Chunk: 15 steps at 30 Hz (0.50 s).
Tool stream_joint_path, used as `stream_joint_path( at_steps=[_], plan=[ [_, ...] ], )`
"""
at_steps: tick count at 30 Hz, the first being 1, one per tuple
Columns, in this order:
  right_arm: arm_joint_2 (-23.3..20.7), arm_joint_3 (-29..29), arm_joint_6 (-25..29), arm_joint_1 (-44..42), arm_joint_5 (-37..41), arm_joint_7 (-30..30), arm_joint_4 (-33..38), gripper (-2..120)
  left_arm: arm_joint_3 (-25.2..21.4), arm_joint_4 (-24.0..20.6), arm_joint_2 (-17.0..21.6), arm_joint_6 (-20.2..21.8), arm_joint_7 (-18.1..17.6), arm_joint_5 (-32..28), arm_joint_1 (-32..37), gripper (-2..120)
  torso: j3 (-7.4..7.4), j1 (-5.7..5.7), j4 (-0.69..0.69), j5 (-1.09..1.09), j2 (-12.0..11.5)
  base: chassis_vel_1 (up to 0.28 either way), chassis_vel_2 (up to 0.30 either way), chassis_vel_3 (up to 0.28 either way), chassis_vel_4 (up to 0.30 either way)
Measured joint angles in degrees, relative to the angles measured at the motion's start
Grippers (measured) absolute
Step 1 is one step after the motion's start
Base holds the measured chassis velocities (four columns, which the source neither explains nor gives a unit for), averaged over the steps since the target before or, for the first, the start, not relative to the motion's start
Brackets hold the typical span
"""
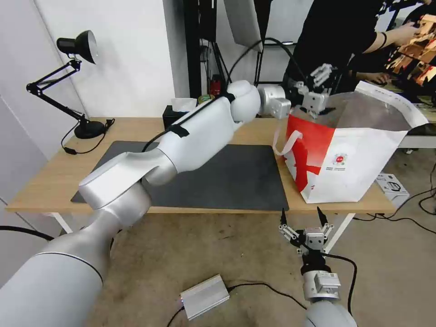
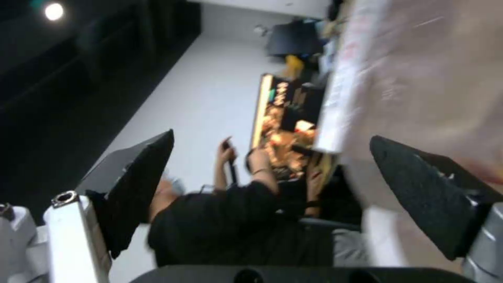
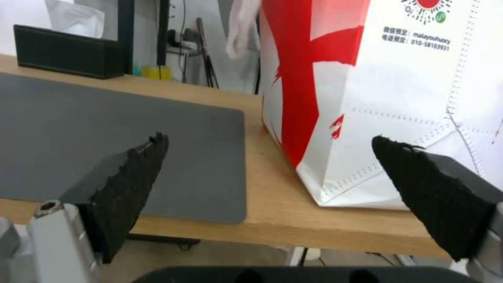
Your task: Pick up the trash from the table and place it into the takeout bag.
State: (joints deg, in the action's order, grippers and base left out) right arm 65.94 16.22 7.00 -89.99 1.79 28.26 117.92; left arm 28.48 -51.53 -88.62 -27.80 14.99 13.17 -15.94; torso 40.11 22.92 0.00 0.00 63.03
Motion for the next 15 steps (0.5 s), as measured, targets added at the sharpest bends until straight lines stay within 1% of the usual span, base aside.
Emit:
stream_joint_path(
  at_steps=[1,3,5,6,11,12,15],
  plan=[
    [0.0,0.0,0.0,0.0,0.0,0.0,0.0,99,0.0,0.0,0.0,0.0,0.0,0.0,0.0,100,0.0,0.0,0.0,0.0,0.0,0.0,0.0,0.0,0.0],
    [0.01,0.04,-0.02,0.07,-0.01,0.0,0.0,99,-0.91,-0.46,0.93,0.87,-0.73,-2.07,-0.46,100,0.0,0.0,0.0,0.0,0.0,0.0,0.0,0.0,0.0],
    [-0.02,0.12,-0.06,0.14,0.0,0.0,0.03,99,-1.54,-1.33,2.41,2.21,-1.5,-5.39,-1.09,100,0.0,0.0,-0.01,0.0,0.0,0.0,0.0,0.0,0.0],
    [-0.02,0.12,-0.06,0.14,0.0,0.0,0.03,99,-1.54,-1.33,2.41,2.21,-1.5,-5.39,-1.09,100,0.0,0.0,-0.01,0.0,0.0,0.0,0.0,0.0,0.0],
    [-0.31,0.43,-0.2,0.24,0.09,0.0,0.29,99,-2.91,-4.57,8.07,5.68,-2.27,-12.22,-2.85,100,0.0,0.0,0.0,-0.01,0.0,0.0,0.0,0.0,0.0],
    [-0.31,0.43,-0.2,0.24,0.09,0.0,0.29,99,-2.91,-4.57,8.07,5.68,-2.27,-12.22,-2.85,100,0.0,0.0,0.0,-0.01,0.0,0.0,0.0,0.0,0.0],
    [-0.41,0.57,-0.28,0.23,0.12,0.0,0.32,100,-3.36,-7.17,13.13,7.64,-3.2,-15.73,-3.66,100,0.0,0.0,0.01,-0.02,0.0,0.0,0.0,0.0,0.0]
  ],
)
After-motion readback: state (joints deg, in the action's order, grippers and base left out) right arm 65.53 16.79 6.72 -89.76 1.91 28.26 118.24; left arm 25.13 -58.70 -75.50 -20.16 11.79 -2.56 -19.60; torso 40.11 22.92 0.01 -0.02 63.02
